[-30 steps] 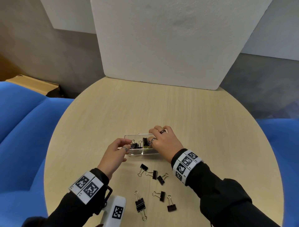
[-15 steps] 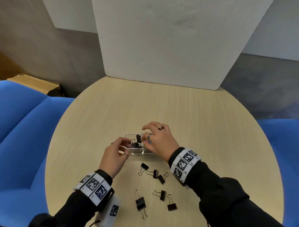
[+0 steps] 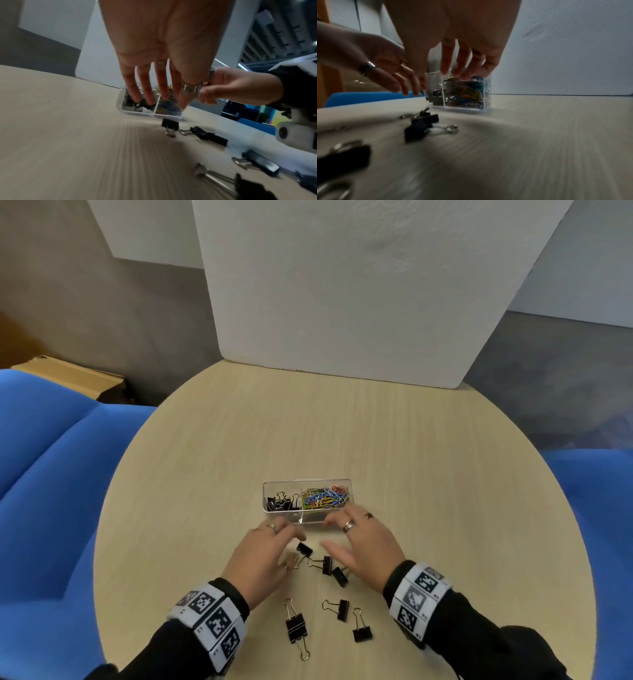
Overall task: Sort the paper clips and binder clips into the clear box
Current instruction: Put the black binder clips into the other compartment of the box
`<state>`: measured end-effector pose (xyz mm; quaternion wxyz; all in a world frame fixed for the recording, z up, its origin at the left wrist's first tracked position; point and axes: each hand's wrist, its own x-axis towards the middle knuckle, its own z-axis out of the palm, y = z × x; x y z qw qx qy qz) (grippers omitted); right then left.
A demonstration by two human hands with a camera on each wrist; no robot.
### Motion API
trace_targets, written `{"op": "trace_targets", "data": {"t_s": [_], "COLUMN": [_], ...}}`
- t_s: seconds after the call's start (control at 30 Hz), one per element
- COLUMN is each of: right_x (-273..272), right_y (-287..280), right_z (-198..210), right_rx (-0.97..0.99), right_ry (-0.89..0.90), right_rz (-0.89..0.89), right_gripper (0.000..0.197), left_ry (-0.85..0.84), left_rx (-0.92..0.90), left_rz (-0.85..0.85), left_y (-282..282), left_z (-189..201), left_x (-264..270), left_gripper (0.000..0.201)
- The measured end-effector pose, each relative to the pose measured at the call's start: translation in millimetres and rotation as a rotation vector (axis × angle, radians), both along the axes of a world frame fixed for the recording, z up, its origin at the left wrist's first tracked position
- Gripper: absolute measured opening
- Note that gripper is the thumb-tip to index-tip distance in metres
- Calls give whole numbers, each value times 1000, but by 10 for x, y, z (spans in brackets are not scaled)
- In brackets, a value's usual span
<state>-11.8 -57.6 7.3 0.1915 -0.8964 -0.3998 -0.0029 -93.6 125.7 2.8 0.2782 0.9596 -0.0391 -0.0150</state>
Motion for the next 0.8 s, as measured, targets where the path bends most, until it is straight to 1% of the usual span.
{"op": "trace_targets", "data": {"t_s": [0.07, 0.1, 0.17, 0.23, 0.33, 0.43, 0.5, 0.57, 0.6, 0.7, 0.73, 0.8], "right_x": [-71, -107, -172, -219, -263, -266, -266, -270, -269, -245, -233, -205], "right_y": [-41, -66, -92, -106, -160, -225, -256, -295, -320, -402, -428, -480], "right_z": [-91, -134, -178, -192, -224, -260, -282, -298, -301, -323, -323, -337], "right_rx": [-216, -303, -404, -427, -384, -338, -324, -274, -228, -50, -15, -6], "right_ry": [109, 185, 262, 292, 352, 373, 358, 339, 329, 356, 374, 383], "right_rz": [30, 30, 18, -6, -77, -125, -142, -158, -167, -176, -162, -106], "right_gripper": [48, 53, 54, 45, 30, 27, 27, 26, 25, 21, 23, 31], "left_ry": [171, 227, 252, 260, 300, 337, 365, 344, 334, 367, 401, 474], "left_rx": [75, 132, 227, 273, 270, 251, 199, 58, -43, -319, -371, -400], "left_rz": [-80, -101, -116, -105, -51, -25, -15, 41, 81, 150, 143, 110], "left_y": [-74, -116, -200, -263, -303, -307, -290, -252, -229, -136, -103, -41], "left_z": [-74, -97, -126, -158, -222, -258, -243, -219, -193, -107, -82, -57], "left_x": [32, 57, 97, 109, 90, 84, 77, 77, 72, 61, 57, 51], "left_gripper": [46, 49, 47, 41, 39, 39, 43, 44, 42, 24, 25, 32]}}
